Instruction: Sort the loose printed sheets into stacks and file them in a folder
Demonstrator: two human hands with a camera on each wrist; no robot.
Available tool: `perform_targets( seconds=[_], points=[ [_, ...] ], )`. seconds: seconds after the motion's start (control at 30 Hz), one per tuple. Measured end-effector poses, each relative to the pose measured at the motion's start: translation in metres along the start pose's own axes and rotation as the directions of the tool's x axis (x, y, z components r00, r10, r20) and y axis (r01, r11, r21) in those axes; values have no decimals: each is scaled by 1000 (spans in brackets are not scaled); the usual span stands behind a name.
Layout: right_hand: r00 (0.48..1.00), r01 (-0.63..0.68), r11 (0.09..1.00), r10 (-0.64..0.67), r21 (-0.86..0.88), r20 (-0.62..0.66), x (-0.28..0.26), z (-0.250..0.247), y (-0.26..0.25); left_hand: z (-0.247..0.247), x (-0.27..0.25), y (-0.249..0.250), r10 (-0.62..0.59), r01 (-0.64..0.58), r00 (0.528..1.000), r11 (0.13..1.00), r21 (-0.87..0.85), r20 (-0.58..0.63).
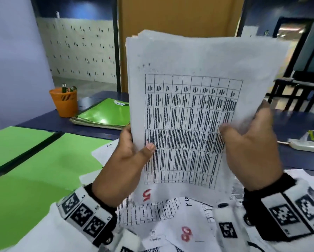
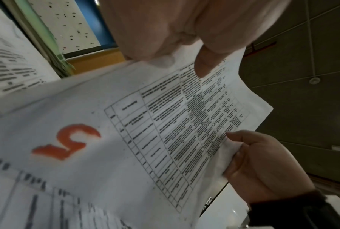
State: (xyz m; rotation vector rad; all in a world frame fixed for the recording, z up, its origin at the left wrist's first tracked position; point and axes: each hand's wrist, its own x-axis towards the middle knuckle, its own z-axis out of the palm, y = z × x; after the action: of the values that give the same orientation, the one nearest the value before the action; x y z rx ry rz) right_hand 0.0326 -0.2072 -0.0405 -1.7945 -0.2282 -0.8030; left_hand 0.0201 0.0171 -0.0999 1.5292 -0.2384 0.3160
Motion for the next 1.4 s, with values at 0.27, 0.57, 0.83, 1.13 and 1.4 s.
perform_targets(
  seconds=[0.27,0.57,0.83,1.13,1.4],
  points=[
    [954,-234,972,225,22,196,-3,0,9,-2,5,-17,-192,194,981,962,-192,33],
    [969,-189,981,181,34,169,-9,-1,2,6,0,-9,-114,114,993,987,-109,6],
    [969,-68,994,88,-90,230,-15,4,11,-8,3,-4,-131,132,989,991,5,-67],
    [898,-407,912,392,43,199,-21,16,36,-9,8,-18,-298,285,951,949,-134,-89],
    [931,-282,959,280,-26,233,-28,16,43,-6,5,-24,-208,216,964,976,28,-164]
  ],
)
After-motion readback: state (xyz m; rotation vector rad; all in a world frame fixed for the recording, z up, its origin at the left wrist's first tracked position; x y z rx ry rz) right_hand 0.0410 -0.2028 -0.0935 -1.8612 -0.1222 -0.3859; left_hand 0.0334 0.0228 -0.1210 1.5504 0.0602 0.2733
